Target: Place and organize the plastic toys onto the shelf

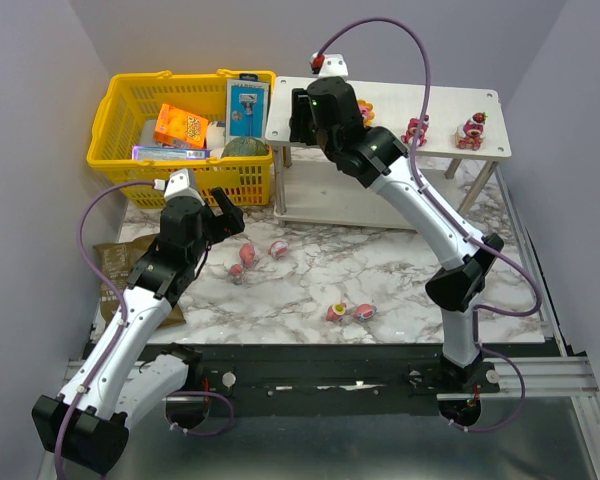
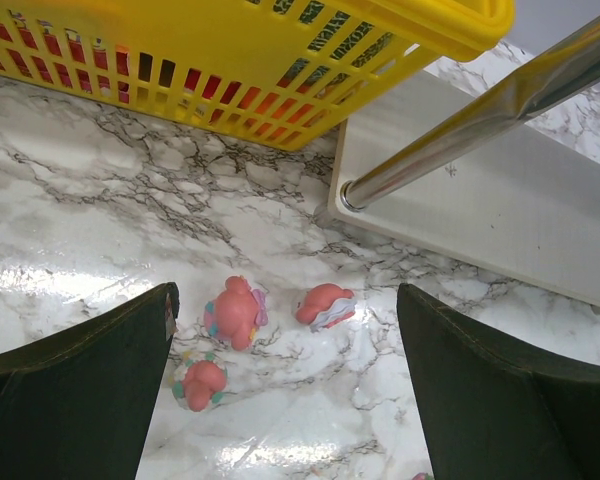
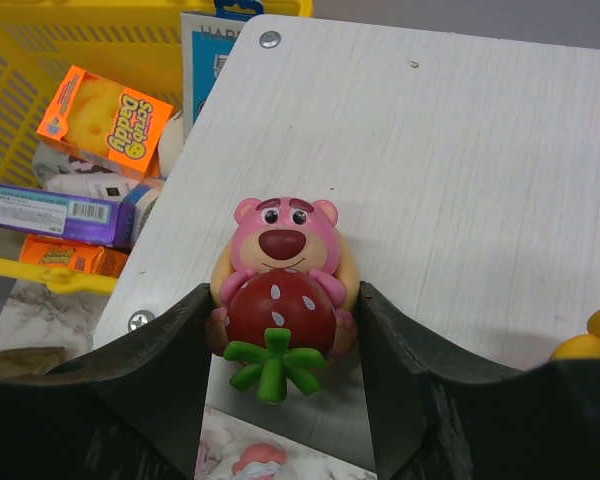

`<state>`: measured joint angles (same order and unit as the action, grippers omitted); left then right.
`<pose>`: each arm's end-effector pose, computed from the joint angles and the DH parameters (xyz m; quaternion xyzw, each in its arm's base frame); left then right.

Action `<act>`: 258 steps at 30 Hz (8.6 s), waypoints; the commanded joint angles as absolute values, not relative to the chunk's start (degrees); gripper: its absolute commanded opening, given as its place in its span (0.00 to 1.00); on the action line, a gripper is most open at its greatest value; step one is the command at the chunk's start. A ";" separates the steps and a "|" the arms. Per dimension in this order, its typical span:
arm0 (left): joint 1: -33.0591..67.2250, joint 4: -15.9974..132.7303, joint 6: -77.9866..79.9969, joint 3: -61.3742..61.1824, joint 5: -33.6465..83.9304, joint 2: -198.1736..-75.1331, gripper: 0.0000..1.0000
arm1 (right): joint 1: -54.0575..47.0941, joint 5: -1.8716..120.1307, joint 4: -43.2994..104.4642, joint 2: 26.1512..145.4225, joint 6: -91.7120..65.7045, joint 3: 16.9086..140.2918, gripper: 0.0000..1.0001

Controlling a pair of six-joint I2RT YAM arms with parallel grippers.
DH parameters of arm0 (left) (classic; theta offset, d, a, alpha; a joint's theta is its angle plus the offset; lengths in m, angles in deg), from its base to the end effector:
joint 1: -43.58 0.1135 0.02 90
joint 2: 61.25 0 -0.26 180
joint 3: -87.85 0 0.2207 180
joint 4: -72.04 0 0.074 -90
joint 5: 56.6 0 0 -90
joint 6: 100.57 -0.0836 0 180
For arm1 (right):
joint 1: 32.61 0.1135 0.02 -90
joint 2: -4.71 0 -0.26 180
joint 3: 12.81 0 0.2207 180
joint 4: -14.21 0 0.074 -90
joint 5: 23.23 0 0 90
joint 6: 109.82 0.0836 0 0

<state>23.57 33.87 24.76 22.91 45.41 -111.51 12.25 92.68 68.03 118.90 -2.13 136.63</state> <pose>0.2034 -0.0556 0.3073 -0.1677 0.8166 -0.1758 0.5236 0.3435 0.2903 0.4305 -0.0587 0.7999 0.1398 0.5807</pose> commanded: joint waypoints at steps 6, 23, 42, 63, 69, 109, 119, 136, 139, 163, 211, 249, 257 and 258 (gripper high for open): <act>23.46 34.29 24.49 24.09 46.76 -110.82 0.99 | 14.67 99.02 74.55 122.39 -4.00 136.12 0.41; 23.46 34.38 24.58 24.44 46.94 -110.55 0.99 | 15.29 96.83 72.79 120.37 -5.93 137.43 0.82; 23.46 33.94 23.70 23.38 47.20 -110.47 0.99 | 15.29 86.64 69.80 103.86 -10.59 134.39 1.00; 23.46 45.89 22.82 29.45 40.44 -108.62 0.99 | 19.85 79.96 69.02 57.53 5.13 62.76 0.95; 23.46 45.72 23.44 29.27 39.21 -109.76 0.99 | 26.62 79.59 60.05 59.63 9.44 47.18 0.96; 23.46 42.64 24.23 27.95 38.15 -113.80 0.99 | 28.30 90.59 50.63 69.92 21.48 32.85 0.59; 23.46 42.29 24.05 27.95 38.15 -113.19 0.99 | 25.94 94.54 54.86 66.94 25.01 35.31 0.45; 23.46 41.41 23.61 27.78 38.59 -111.70 0.99 | -0.95 94.55 51.01 69.74 15.09 44.01 0.44; 23.46 40.45 23.27 26.90 38.59 -111.35 0.99 | -4.57 92.17 49.94 72.72 12.54 46.90 0.44; 23.46 38.60 22.39 26.98 40.43 -109.41 0.99 | -16.70 84.70 41.94 82.05 2.07 54.20 0.44; 23.46 41.41 22.65 27.95 36.39 -112.31 0.99 | -7.30 75.47 51.52 70.27 14.81 35.84 0.46; 23.46 41.50 22.74 29.53 35.86 -111.61 0.99 | -6.24 81.80 69.62 56.31 39.92 40.76 0.97; 23.46 42.20 22.82 30.06 35.34 -111.35 0.99 | -6.15 77.41 65.78 44.35 66.02 28.47 0.85; 23.46 42.20 22.82 30.06 35.51 -111.26 0.99 | -6.15 77.32 64.98 43.74 67.18 26.37 0.84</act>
